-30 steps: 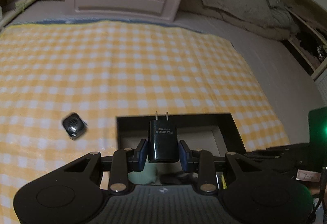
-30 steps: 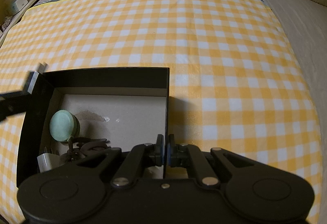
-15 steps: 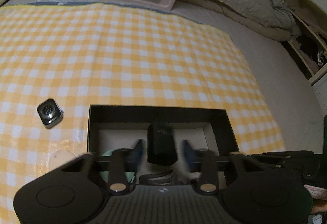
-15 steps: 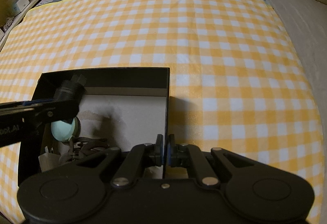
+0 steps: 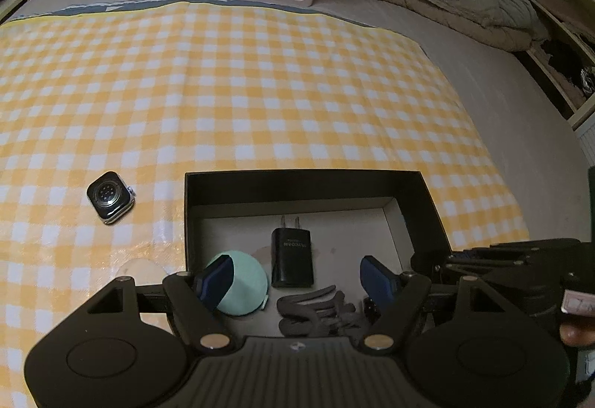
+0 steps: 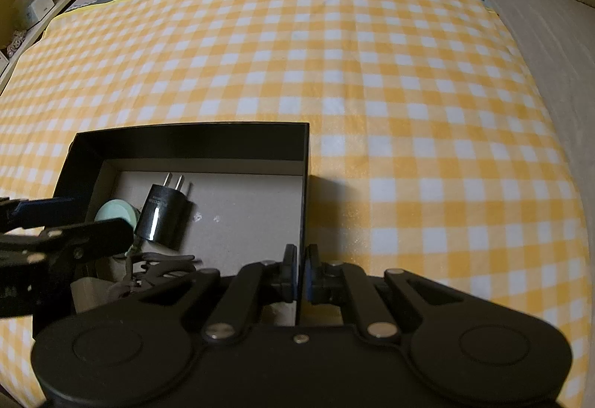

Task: Organize rigid objects
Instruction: 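Carry the black charger into the black box and open the left tool, then move the left tool out of the box toward the black smartwatch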

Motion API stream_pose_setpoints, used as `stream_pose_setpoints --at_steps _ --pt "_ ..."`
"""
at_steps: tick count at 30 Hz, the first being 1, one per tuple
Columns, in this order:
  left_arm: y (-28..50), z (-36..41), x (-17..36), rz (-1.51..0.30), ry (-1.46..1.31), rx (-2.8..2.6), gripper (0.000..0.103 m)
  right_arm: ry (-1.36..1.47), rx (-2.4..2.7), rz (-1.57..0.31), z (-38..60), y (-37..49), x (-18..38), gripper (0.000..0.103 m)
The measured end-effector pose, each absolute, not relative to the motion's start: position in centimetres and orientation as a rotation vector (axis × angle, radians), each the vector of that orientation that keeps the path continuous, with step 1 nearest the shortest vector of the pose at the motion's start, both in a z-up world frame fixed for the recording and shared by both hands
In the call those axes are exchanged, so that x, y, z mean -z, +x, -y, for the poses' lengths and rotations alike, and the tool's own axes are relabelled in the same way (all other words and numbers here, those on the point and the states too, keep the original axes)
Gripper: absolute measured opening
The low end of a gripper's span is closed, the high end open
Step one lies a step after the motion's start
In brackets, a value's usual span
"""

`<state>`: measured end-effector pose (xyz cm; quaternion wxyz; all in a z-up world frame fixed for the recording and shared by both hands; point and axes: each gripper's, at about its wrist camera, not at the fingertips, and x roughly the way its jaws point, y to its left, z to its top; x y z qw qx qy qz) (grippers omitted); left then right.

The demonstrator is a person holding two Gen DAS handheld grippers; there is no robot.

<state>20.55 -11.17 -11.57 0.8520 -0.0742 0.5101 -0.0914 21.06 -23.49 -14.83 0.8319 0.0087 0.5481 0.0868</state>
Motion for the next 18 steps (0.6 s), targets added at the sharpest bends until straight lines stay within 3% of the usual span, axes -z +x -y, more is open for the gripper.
stream_pose_setpoints --at_steps 9,18 --pt "18.9 11.1 10.3 -1.064 -0.104 0.193 0.076 0.02 -0.185 -1.162 23.6 21.1 14.8 0.005" --pt "16.8 11.3 8.9 -1.039 -0.044 0.214 0.099 0.02 -0.185 -1.163 23.5 21.1 14.8 0.005"
